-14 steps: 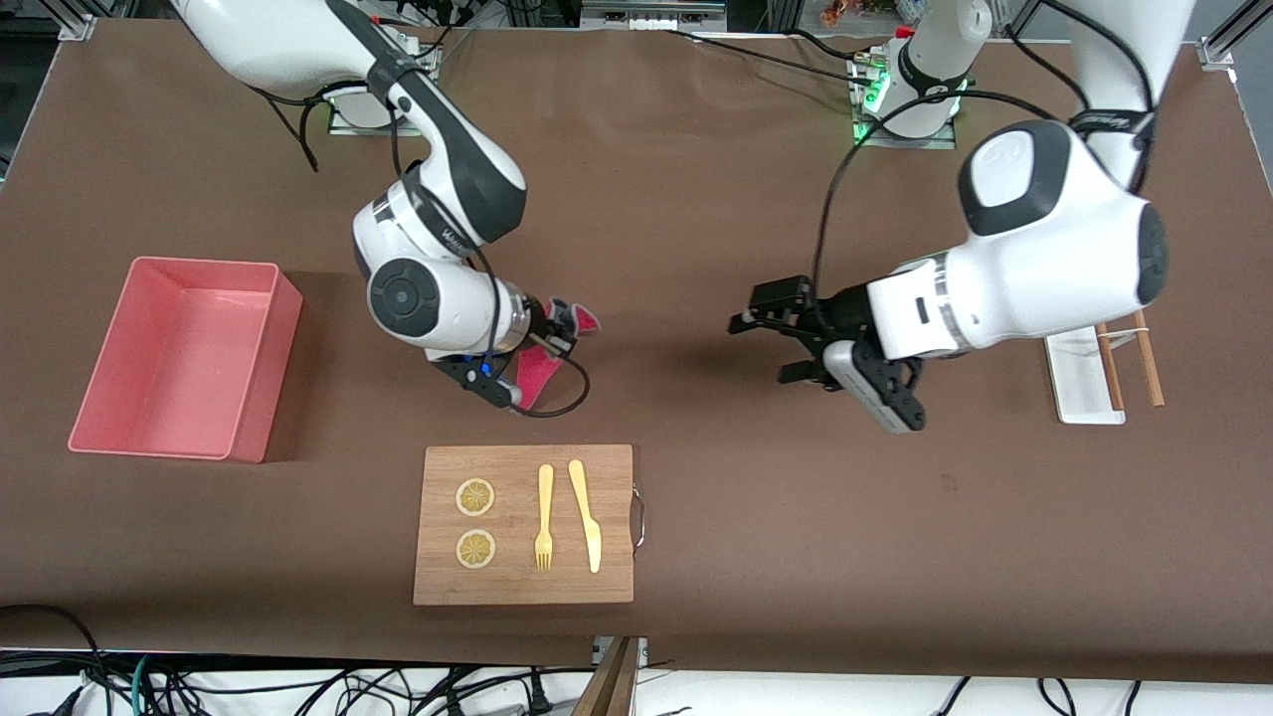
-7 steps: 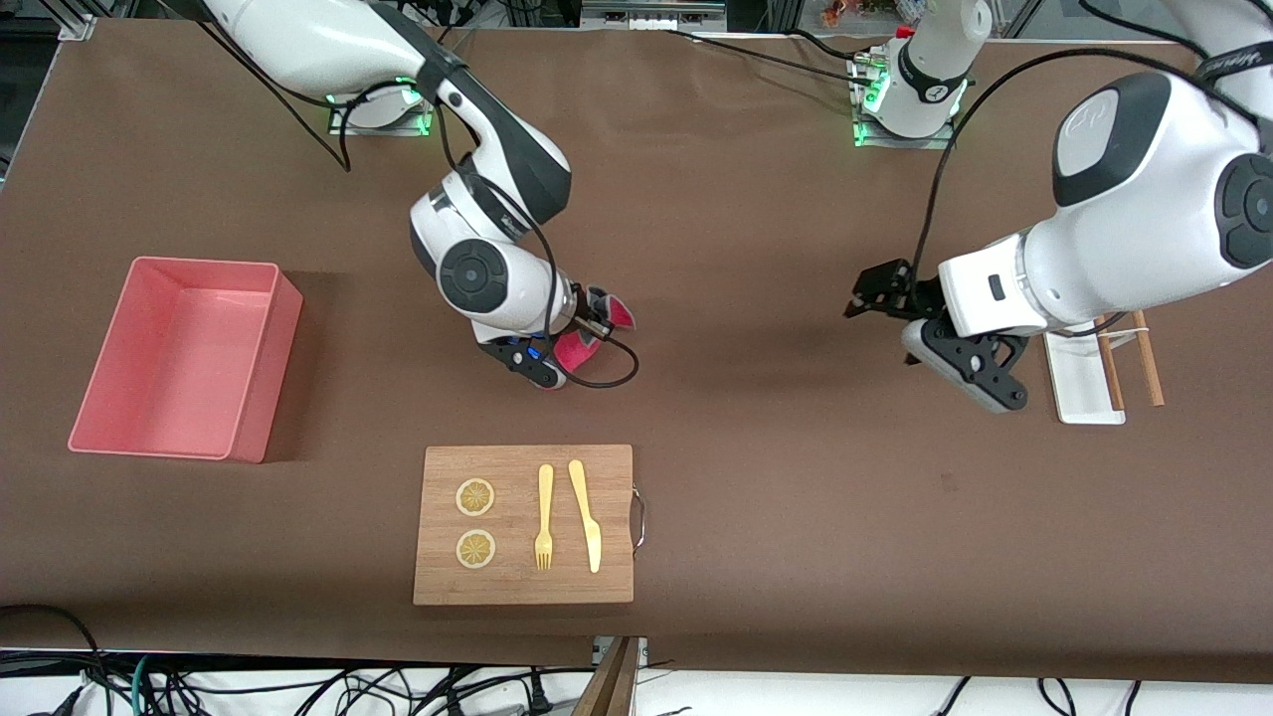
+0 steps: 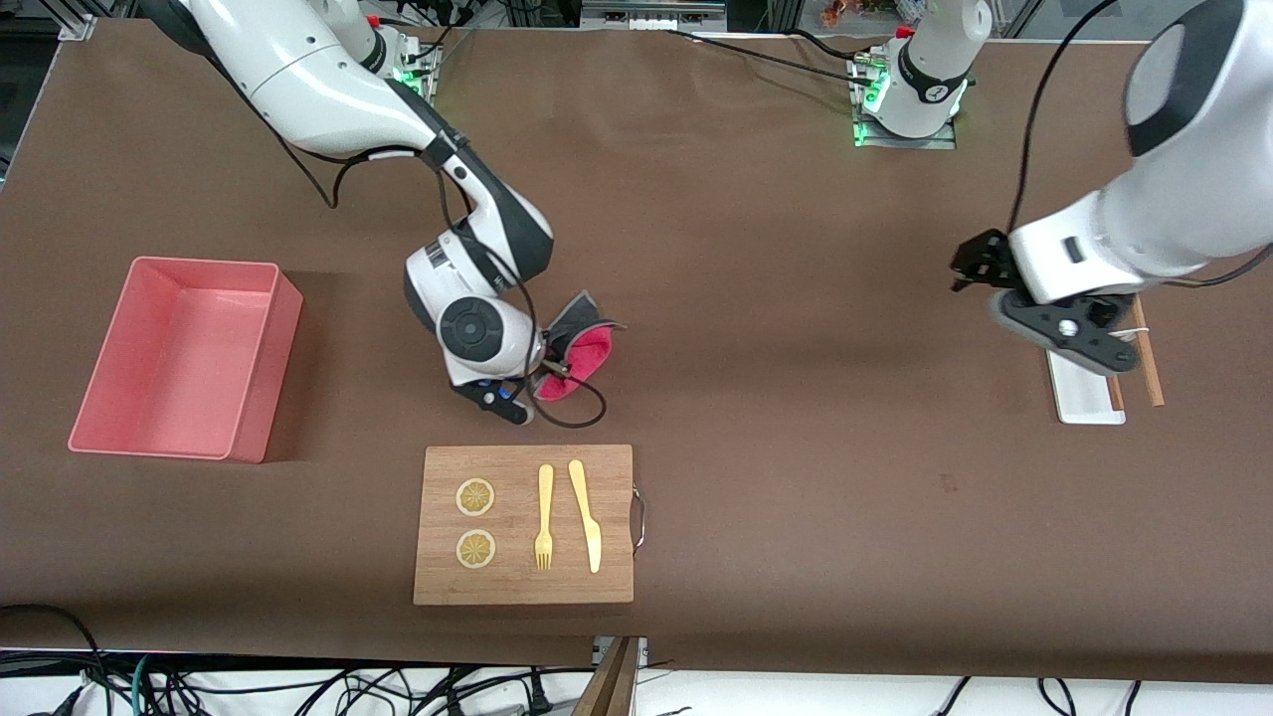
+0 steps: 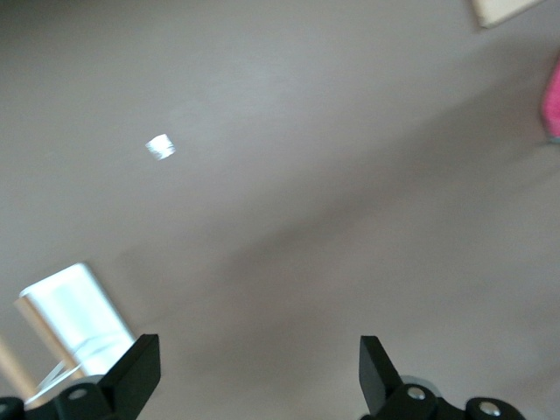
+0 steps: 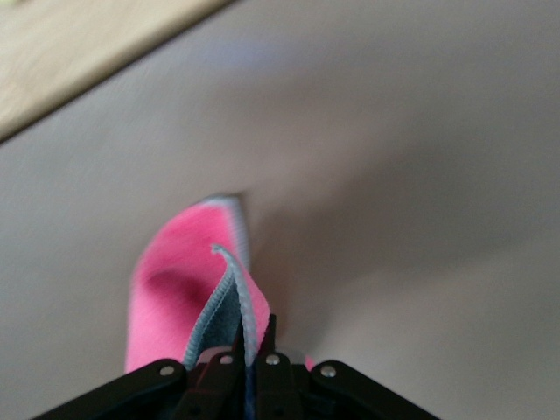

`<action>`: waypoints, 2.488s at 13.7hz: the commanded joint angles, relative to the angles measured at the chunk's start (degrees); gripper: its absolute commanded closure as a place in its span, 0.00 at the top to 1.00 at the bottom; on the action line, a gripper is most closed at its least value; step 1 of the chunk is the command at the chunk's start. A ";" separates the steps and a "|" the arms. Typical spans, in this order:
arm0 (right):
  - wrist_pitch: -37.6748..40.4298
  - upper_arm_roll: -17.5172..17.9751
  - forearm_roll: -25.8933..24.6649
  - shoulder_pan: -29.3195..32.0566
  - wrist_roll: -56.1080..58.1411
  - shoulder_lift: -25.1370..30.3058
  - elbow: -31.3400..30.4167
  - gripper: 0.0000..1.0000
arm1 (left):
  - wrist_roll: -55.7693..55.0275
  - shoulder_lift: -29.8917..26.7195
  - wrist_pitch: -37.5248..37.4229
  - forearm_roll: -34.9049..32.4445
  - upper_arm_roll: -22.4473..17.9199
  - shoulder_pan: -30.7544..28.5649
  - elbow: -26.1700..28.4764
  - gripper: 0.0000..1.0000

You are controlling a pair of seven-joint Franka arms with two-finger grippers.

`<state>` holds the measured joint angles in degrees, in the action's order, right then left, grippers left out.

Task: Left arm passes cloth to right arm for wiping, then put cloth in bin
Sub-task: 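Wipe the table beside the cutting board with the cloth in the right gripper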

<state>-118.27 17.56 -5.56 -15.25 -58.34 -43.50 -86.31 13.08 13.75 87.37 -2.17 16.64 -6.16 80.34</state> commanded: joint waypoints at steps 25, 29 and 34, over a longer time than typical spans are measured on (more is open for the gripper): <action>9.04 -9.40 -0.06 1.72 18.22 5.10 -0.88 0.00 | -7.80 -14.81 9.22 2.17 -14.09 8.27 19.94 1.00; 1.40 -3.25 0.20 0.57 5.12 3.52 -0.70 0.00 | -7.98 -14.81 9.31 2.26 -13.91 8.27 19.94 1.00; -8.71 1.24 0.20 -1.01 -7.99 1.84 -0.62 0.00 | -7.98 -14.72 9.31 2.43 -13.91 8.35 19.94 1.00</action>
<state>-123.98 17.58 -5.52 -16.26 -62.44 -41.44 -86.64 5.59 -0.52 96.73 -0.85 2.71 2.11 100.02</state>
